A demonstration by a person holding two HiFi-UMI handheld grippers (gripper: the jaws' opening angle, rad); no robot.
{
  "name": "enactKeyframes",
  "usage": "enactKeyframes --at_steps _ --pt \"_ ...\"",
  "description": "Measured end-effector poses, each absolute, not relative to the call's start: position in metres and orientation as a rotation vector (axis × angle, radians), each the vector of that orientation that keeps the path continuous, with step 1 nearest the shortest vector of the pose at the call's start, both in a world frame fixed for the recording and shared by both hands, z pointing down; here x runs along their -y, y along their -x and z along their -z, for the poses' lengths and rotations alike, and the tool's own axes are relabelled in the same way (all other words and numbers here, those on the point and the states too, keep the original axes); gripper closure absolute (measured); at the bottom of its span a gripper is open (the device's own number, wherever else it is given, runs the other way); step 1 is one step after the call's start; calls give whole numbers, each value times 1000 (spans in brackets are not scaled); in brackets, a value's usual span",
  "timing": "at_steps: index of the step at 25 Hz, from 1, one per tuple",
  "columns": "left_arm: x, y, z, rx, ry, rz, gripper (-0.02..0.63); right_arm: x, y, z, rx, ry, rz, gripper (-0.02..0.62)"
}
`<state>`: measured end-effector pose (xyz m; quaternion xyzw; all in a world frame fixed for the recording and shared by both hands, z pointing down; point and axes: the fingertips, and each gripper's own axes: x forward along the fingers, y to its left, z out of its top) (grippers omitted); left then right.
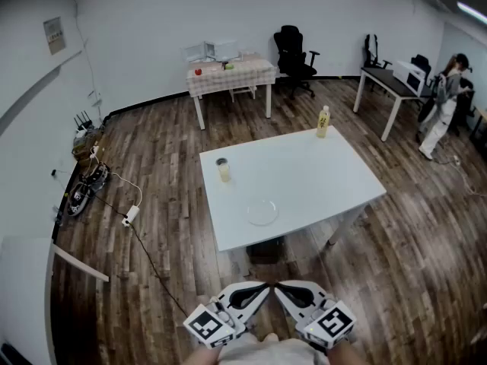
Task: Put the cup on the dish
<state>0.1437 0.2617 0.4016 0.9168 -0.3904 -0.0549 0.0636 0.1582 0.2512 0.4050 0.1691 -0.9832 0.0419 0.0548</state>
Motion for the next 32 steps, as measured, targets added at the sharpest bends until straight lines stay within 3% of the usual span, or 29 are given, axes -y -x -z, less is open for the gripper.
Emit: enactKeyframes --at_steps 32 --pt "-243 -146 -399 1245 -2739 196 606 -231 -167 -394 3085 -481 -195 561"
